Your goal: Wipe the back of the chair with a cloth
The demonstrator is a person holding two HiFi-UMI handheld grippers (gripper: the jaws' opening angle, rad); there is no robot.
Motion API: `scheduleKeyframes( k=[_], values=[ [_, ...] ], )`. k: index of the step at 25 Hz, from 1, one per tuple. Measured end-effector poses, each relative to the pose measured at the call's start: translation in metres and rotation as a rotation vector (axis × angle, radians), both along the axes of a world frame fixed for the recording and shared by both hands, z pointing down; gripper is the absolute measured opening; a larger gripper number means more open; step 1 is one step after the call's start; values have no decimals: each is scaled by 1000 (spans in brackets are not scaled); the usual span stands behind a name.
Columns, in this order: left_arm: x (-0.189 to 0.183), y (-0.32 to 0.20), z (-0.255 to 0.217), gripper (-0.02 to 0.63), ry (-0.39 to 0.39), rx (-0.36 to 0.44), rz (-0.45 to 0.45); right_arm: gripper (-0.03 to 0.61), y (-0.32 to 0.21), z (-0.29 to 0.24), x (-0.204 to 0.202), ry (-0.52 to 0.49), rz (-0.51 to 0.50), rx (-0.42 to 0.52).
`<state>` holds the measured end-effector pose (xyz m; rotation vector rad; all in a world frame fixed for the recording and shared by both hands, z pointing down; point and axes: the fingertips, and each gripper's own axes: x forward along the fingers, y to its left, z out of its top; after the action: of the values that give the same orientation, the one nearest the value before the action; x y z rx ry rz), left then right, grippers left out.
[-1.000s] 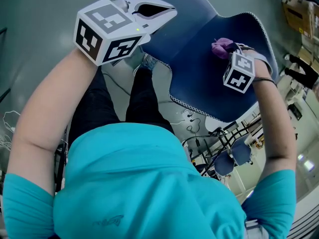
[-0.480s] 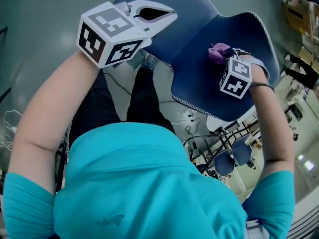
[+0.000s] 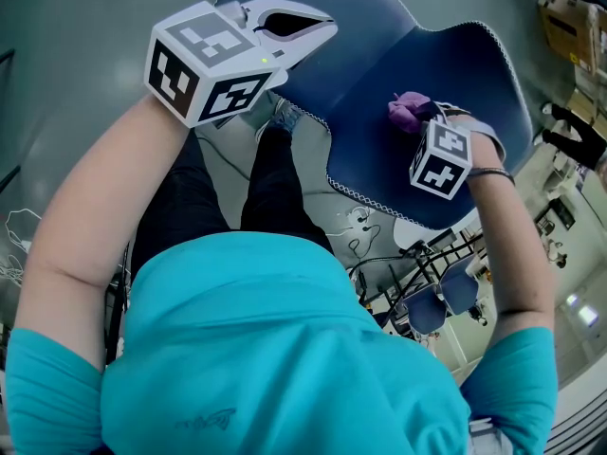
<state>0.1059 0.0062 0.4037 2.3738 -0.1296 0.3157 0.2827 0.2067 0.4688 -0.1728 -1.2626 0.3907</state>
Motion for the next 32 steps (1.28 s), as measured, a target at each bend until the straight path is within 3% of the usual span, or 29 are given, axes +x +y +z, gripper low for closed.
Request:
scheduleKeyframes(
  k=[32],
  values=[
    [-19, -3, -6, -5, 17, -12, -24, 114, 46, -8, -72, -56, 137, -77]
  ],
)
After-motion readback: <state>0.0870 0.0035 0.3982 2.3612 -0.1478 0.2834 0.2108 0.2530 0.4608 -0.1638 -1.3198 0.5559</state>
